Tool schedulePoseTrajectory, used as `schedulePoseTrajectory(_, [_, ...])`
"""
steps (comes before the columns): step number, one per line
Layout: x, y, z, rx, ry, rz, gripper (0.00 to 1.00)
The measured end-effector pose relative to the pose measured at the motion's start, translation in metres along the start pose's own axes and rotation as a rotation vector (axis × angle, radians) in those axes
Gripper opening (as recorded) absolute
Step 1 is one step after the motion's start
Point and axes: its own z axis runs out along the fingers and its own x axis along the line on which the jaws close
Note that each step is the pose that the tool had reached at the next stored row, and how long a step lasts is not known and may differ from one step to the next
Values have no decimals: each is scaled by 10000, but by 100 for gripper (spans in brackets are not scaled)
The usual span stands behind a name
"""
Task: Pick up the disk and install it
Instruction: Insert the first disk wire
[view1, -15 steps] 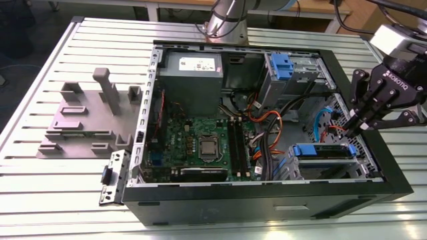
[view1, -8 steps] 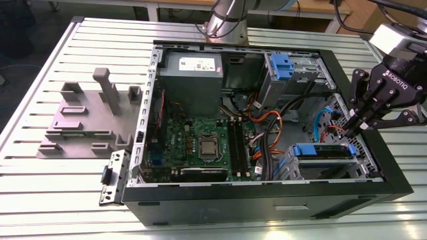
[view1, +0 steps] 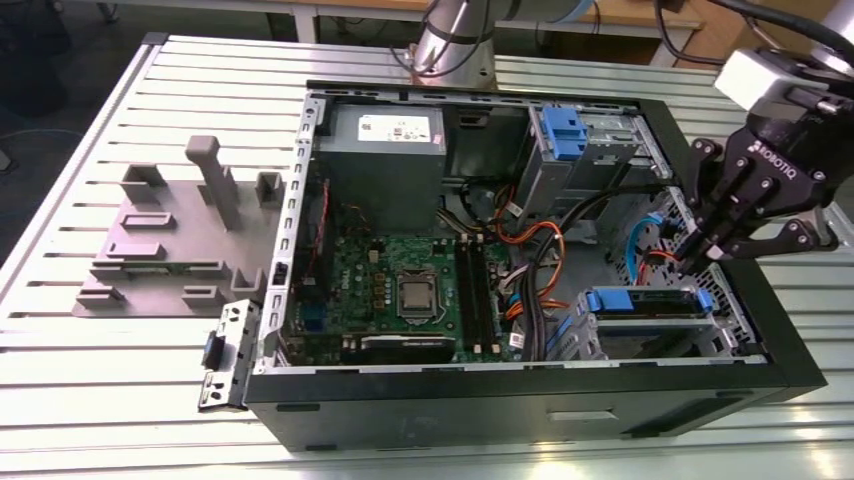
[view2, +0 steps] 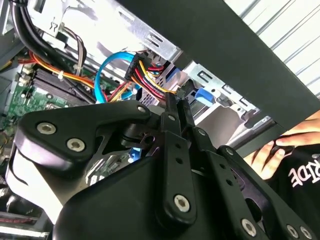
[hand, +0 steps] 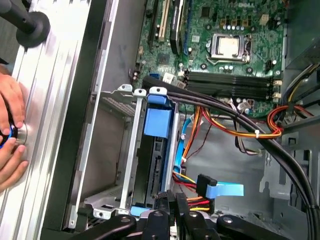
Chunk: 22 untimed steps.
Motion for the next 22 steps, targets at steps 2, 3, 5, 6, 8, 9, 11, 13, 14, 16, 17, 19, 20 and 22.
schedulePoseTrajectory(2, [-5,39,5,265,30,45,17])
schedulePoseTrajectory(3, [-7,58,8,399,42,68,17])
schedulePoseTrajectory(5, [-11,90,12,632,67,106,17])
schedulePoseTrajectory(6, [-13,104,14,734,78,123,17])
schedulePoseTrajectory(8, [-16,128,17,926,99,155,17])
schedulePoseTrajectory(9, [-18,142,19,1025,109,172,17])
schedulePoseTrajectory(11, [-21,168,23,1225,130,206,17])
schedulePoseTrajectory(13, [-25,198,27,1437,152,240,17])
schedulePoseTrajectory(14, [-28,216,30,1538,162,257,17])
schedulePoseTrajectory(16, [-33,258,35,1750,184,293,17])
schedulePoseTrajectory(17, [-36,283,39,1852,193,310,17])
schedulePoseTrajectory(19, [-42,326,45,1988,210,333,17])
schedulePoseTrajectory(20, [-44,345,48,2037,215,341,17])
schedulePoseTrajectory(22, [-48,377,54,2108,216,353,17])
